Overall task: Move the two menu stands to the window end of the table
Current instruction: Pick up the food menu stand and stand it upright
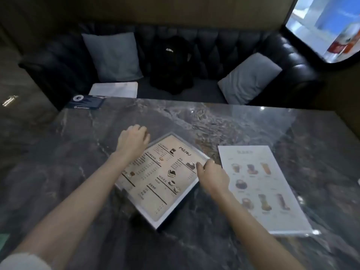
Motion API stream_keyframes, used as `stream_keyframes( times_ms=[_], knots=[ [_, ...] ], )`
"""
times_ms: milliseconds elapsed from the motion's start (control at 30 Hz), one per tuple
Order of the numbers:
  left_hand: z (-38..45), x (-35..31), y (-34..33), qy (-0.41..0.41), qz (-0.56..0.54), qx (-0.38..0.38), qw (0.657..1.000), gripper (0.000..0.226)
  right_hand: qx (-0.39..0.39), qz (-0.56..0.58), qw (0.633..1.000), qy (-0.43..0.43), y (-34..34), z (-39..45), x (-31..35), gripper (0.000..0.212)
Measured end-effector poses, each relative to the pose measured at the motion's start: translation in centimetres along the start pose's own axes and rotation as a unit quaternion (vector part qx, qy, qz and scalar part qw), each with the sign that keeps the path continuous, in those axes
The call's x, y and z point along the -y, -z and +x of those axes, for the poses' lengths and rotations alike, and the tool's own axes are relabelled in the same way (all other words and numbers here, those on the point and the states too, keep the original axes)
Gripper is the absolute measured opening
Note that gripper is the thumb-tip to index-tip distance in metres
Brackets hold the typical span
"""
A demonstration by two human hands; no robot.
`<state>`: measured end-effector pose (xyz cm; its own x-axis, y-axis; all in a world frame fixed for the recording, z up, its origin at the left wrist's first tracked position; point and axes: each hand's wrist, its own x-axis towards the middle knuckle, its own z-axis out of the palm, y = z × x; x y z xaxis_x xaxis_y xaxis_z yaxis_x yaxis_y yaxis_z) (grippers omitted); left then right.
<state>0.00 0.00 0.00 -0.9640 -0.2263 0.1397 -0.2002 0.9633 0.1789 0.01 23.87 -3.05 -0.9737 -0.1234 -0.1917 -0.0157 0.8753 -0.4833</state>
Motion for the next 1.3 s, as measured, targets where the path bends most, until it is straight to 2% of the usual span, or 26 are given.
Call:
stream_keyframes(
  times_ms=[133, 300, 433, 567, 633, 700, 800, 1100, 1300],
  knots=[
    [-0.8, 1.0, -2.9, -0.012, 0.028, 0.013, 0.999, 0.033, -0.028, 0.127, 0.988, -0.083, -2.9, -1.2, -1.2, 0.043],
    [-0.3, 2.4, -6.1, 0.016, 0.078, 0.138, 0.987, 0.054, 0.018, 0.338, 0.929, -0.147, -6.2, -1.6, -1.7, 0.054],
    [0.0, 3.1, -7.1, 0.087, 0.021, 0.21, 0.974, 0.054, 0.062, 0.446, 0.881, -0.145, -7.2, -1.5, -2.1, 0.036],
    [0.5, 3.6, -7.2, 0.139, -0.06, 0.191, 0.97, 0.052, 0.108, 0.534, 0.815, -0.195, -7.1, -1.1, -2.5, 0.024],
    [0.8, 3.8, -7.2, 0.152, -0.076, 0.188, 0.967, 0.051, 0.127, 0.579, 0.775, -0.219, -6.8, -0.9, -2.4, 0.023],
    [1.0, 3.9, -7.4, 0.153, -0.077, 0.192, 0.966, 0.044, 0.139, 0.597, 0.755, -0.234, -6.5, -0.5, -2.3, 0.026],
    [1.1, 4.0, -7.4, 0.153, -0.074, 0.189, 0.967, 0.034, 0.138, 0.594, 0.753, -0.245, -6.3, -0.3, -2.1, 0.026],
    [0.8, 4.1, -6.1, 0.173, -0.115, 0.191, 0.959, 0.037, 0.123, 0.599, 0.753, -0.243, -5.8, -0.5, -1.3, 0.021],
    [0.2, 5.2, -4.1, 0.221, -0.241, 0.169, 0.93, 0.035, 0.11, 0.581, 0.785, -0.183, -4.2, 0.1, 0.1, 0.018]
  ],
)
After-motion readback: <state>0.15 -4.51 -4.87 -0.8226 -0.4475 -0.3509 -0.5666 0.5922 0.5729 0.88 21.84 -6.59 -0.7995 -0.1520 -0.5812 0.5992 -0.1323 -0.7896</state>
